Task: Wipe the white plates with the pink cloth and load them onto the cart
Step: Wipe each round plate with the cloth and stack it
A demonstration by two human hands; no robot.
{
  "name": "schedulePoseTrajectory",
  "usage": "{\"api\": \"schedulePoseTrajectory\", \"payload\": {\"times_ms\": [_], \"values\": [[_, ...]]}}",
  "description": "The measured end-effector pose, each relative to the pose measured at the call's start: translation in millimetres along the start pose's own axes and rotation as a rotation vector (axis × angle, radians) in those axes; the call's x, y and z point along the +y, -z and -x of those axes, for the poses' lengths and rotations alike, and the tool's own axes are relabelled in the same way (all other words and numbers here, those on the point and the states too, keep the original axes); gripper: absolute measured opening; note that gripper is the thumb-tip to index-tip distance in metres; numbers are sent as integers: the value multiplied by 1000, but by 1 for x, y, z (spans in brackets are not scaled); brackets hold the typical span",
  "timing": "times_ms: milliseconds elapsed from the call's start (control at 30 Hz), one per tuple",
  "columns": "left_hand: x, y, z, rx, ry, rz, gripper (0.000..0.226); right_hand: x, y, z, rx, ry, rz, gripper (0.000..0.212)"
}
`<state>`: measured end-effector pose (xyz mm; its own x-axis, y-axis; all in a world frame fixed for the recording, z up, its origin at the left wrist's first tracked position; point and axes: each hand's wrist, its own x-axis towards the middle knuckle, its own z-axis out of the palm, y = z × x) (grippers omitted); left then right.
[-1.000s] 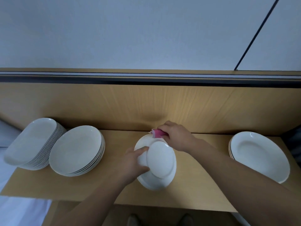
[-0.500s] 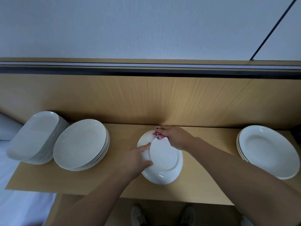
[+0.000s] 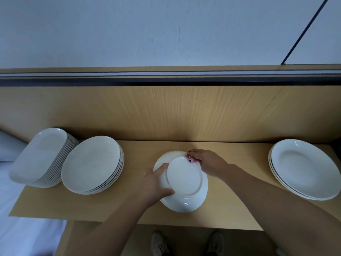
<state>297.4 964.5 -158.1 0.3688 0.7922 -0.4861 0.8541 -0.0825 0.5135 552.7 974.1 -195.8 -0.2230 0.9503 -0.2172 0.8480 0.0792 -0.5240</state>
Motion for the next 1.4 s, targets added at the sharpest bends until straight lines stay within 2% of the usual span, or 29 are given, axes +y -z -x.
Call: {"api": "schedulePoseTrajectory", "payload": {"times_ms": [100, 300, 500, 633, 800, 967, 1133, 1267, 1400], "values": [[2, -5, 0, 38, 6, 36, 95, -1, 2, -14, -55, 32, 24, 33], [6, -18, 4, 132, -26, 165, 89, 5, 0, -20, -64, 12, 11, 42], [15, -29, 8, 160, -10, 176, 87, 12, -17, 27, 153, -132, -109, 37], [17, -40, 18, 152, 4, 307, 84, 13, -44, 72, 264, -240, -268, 37], [11, -44, 23, 171, 4, 514, 60, 20, -31, 67, 211, -193, -262, 35], [13, -45, 17, 235, 55, 595, 58, 25, -14, 40, 130, -108, -238, 38], [8, -36, 6, 190, 195, 707, 77, 32, -13, 32, 80, -58, -227, 41], [8, -32, -3, 137, 217, 658, 66, 37, -12, 29, 73, -69, -274, 39], [11, -32, -5, 169, 209, 672, 57, 28, -12, 31, 95, -140, -305, 39]]}}
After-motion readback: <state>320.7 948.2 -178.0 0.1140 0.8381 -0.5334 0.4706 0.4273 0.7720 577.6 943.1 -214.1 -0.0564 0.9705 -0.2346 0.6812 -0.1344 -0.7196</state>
